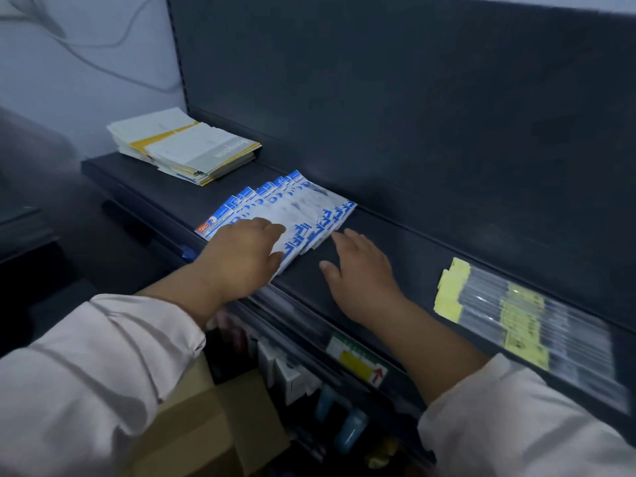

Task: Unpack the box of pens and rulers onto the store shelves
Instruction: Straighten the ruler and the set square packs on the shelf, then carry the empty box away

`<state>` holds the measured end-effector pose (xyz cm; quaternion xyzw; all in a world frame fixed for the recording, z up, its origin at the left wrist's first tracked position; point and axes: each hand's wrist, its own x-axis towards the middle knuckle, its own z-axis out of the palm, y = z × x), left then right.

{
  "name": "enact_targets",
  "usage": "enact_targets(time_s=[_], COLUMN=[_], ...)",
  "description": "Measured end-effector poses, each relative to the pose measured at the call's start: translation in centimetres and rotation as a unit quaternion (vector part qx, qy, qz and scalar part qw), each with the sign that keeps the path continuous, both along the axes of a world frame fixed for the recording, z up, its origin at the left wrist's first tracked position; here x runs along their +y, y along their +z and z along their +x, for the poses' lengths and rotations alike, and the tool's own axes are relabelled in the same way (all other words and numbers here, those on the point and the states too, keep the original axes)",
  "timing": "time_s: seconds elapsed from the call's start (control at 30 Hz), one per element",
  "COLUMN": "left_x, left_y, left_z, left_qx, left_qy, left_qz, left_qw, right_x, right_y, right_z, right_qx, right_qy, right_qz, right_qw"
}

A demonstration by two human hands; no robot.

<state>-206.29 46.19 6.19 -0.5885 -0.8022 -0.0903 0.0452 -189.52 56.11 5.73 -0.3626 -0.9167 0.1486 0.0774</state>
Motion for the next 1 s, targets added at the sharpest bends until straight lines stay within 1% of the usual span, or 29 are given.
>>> enact_targets(time_s=[0.2, 0.3, 0.4, 0.53, 0.67, 0.77, 0.83, 1.0], left_x=[-4.9, -8.1, -11.7, -16.3, -20.6, -23.4, -25.3, -30.2], left_y=[2.4, 3.1, 3.4, 3.1, 1.5, 0.1, -1.3, -5.4], left_z=[6.3, 9.0, 11.1, 12.7, 12.7, 12.5, 12.3, 11.0], left_qx=[0.043, 0.051, 0.046, 0.024, -0.01, -0.042, -0.055, -0.114], left_qy=[0.033, 0.053, 0.073, 0.103, 0.156, 0.201, 0.229, 0.304], left_qz=[-0.008, -0.004, 0.004, 0.008, -0.011, -0.015, -0.017, -0.027], left_qw=[0.998, 0.997, 0.996, 0.994, 0.988, 0.979, 0.972, 0.946], right_x=[-3.9, -6.0, -8.4, -11.4, -13.9, -15.6, -16.8, -19.2], right_y=[1.8, 2.5, 3.0, 2.8, 1.1, -0.8, -2.2, -6.8], right_z=[6.3, 8.9, 10.7, 12.0, 11.9, 11.4, 10.9, 8.2], right_qx=[0.017, 0.03, 0.042, 0.049, 0.044, 0.029, 0.022, -0.011], right_qy=[0.035, 0.051, 0.067, 0.092, 0.104, 0.121, 0.129, 0.136], right_qz=[0.006, 0.014, -0.008, -0.04, -0.071, -0.092, -0.129, -0.185], right_qw=[0.999, 0.998, 0.997, 0.994, 0.991, 0.988, 0.983, 0.973])
